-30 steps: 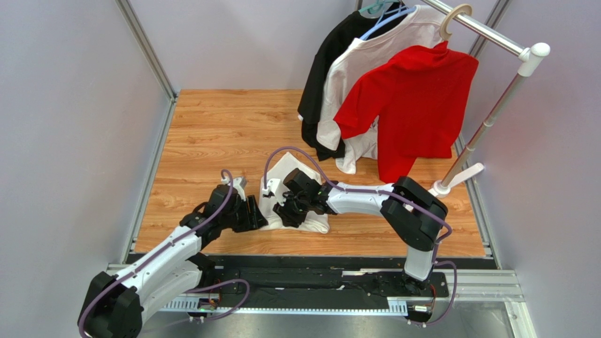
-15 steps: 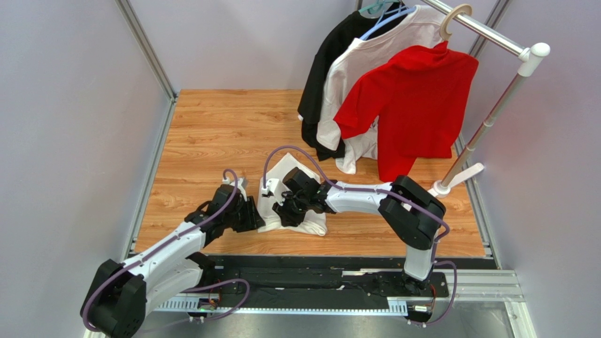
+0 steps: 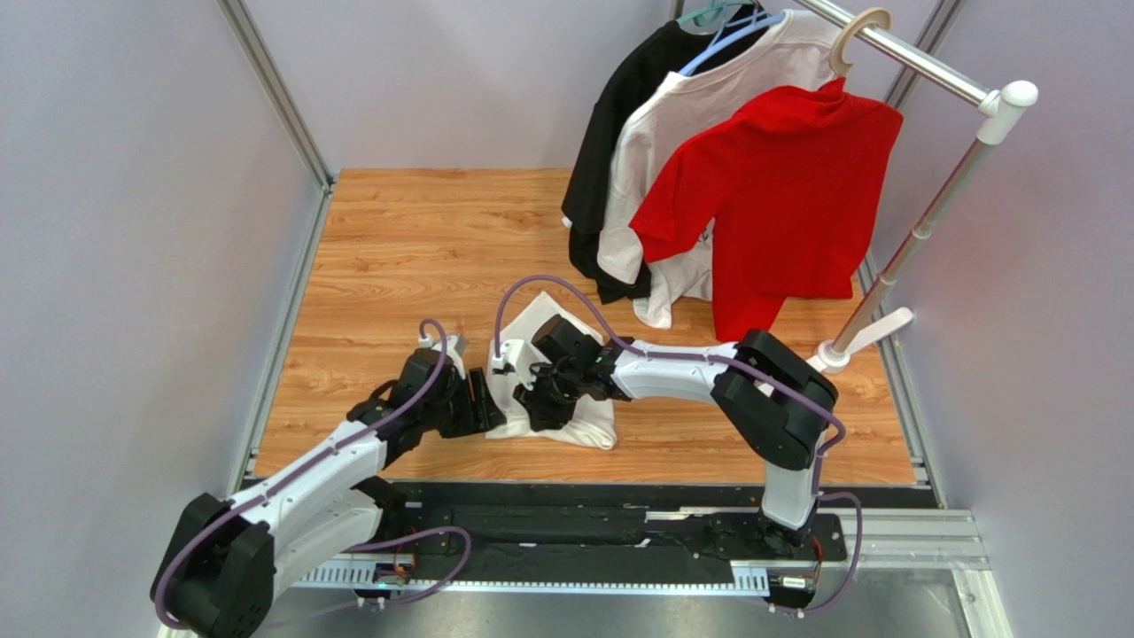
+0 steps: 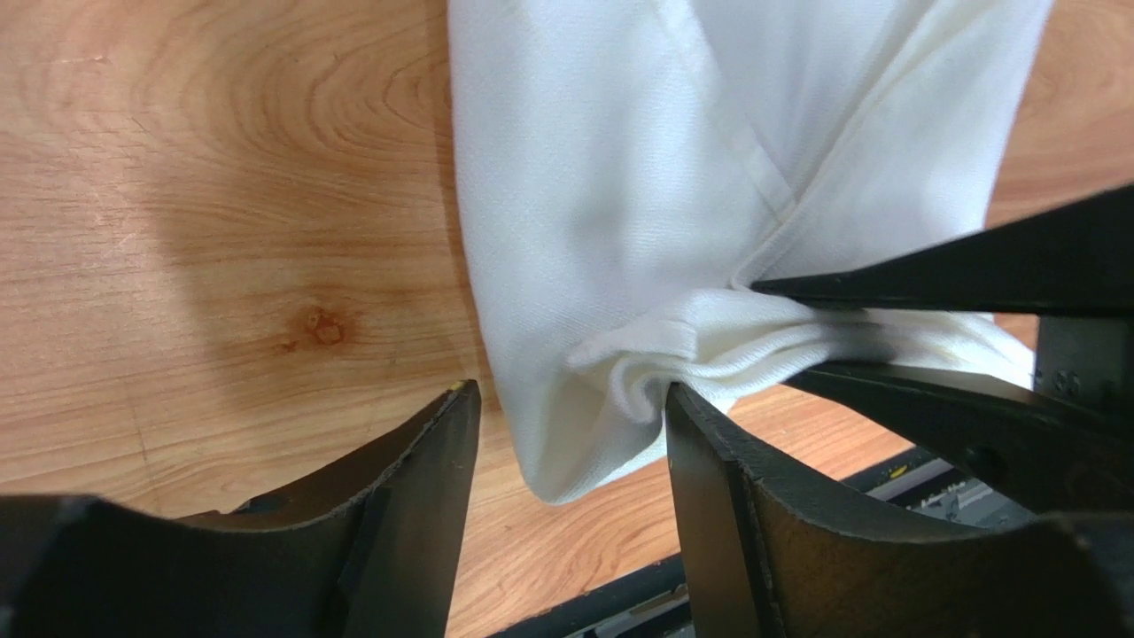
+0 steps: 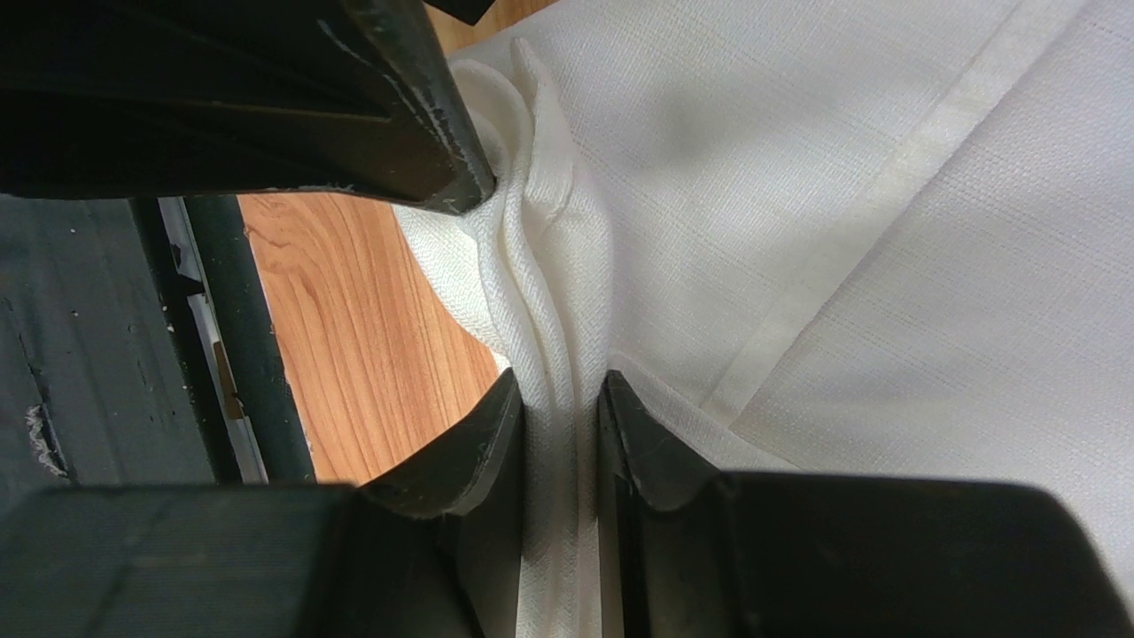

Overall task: Fold the napkin, place the utensils inside, and roll it up
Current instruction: Roll the napkin with the utensil

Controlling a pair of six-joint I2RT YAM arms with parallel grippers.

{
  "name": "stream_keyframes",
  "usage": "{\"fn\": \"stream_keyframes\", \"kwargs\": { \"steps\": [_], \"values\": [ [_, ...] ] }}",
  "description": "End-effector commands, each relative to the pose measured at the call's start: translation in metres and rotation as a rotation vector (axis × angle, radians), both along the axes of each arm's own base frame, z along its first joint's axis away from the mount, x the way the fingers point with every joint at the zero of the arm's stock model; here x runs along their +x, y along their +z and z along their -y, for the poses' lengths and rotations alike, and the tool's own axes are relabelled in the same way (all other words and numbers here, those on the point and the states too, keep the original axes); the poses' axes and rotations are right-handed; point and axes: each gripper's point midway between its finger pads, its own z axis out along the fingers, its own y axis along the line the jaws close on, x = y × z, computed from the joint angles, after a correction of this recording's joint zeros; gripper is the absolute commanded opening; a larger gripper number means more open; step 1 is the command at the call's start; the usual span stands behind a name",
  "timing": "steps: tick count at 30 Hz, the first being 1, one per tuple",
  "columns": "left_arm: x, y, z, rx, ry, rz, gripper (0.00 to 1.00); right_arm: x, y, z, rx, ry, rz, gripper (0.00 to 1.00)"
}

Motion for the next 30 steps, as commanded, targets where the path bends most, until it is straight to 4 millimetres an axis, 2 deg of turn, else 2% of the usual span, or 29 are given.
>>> {"fn": "stream_keyframes", "kwargs": {
  "steps": [1, 7, 13, 18, 25, 28, 30],
  "values": [
    [-0.003, 0.016, 0.001, -0.036, -0.016, 0.065, 0.64, -0.036, -0.046, 0.038, -0.192, 0.039, -0.163, 0.04],
    [-0.002, 0.035, -0.013, -0.044, 0.051, 0.175, 0.7, -0.039, -0.041, 0.036, -0.157, 0.011, -0.29, 0.02],
    [-0.009, 0.02, -0.011, -0.053, 0.037, 0.123, 0.76, -0.035, -0.034, 0.037, -0.137, -0.021, -0.382, 0.0],
    [-0.003, 0.03, 0.001, -0.109, 0.013, 0.163, 0.8, -0.027, -0.028, 0.036, -0.118, -0.038, -0.433, 0.0],
    [-0.004, 0.038, 0.009, -0.17, -0.014, 0.192, 0.82, -0.021, -0.036, 0.043, -0.158, -0.062, -0.483, 0.0],
    [-0.006, 0.035, 0.008, -0.182, 0.0, 0.19, 0.83, -0.02, -0.038, 0.045, -0.162, -0.066, -0.49, 0.0],
    [-0.008, 0.026, 0.007, -0.178, 0.013, 0.168, 0.84, -0.02, -0.037, 0.044, -0.157, -0.066, -0.496, 0.0]
  ]
}}
